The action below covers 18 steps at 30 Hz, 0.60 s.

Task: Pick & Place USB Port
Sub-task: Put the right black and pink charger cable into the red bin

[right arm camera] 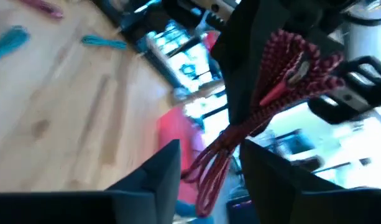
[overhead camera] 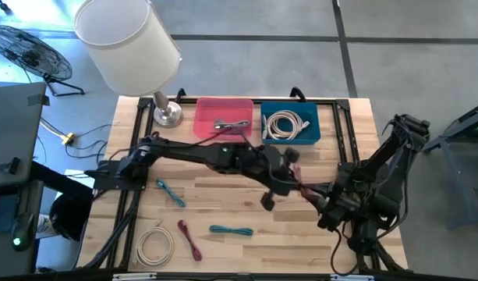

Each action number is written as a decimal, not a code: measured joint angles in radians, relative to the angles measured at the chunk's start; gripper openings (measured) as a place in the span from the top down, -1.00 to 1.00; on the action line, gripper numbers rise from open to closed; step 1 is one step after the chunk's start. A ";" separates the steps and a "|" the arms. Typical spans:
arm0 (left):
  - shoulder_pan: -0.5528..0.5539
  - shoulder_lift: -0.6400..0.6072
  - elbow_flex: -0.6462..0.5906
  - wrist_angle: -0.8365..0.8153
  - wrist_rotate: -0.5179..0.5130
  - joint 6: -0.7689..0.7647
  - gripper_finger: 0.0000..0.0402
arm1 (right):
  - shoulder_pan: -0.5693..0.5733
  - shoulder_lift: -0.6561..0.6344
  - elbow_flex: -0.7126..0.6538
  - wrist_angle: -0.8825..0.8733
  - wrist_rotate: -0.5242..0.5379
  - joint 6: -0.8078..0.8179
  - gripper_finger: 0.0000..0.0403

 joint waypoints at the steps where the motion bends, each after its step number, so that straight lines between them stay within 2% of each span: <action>1: -0.001 -0.022 0.000 -0.044 -0.068 0.014 0.95 | 0.000 -0.002 0.000 -0.002 0.000 0.000 0.17; 7: 0.012 -0.154 0.001 -0.368 -0.484 0.016 0.95 | 0.000 -0.007 0.000 -0.016 0.005 0.026 0.09; 9: 0.034 -0.191 0.002 -0.452 -0.558 -0.024 0.95 | 0.000 -0.012 0.000 -0.025 0.020 0.030 0.09; 11: 0.074 -0.212 0.000 -0.580 -0.581 -0.080 0.95 | -0.008 -0.016 0.000 -0.029 0.031 0.028 0.11; 14: 0.160 -0.227 0.000 -0.751 -0.554 -0.154 0.95 | -0.022 -0.025 0.000 -0.039 0.031 0.027 0.13; 18: 0.274 -0.205 0.000 -0.856 -0.490 -0.189 0.95 | -0.051 -0.027 0.000 -0.052 0.020 0.033 0.18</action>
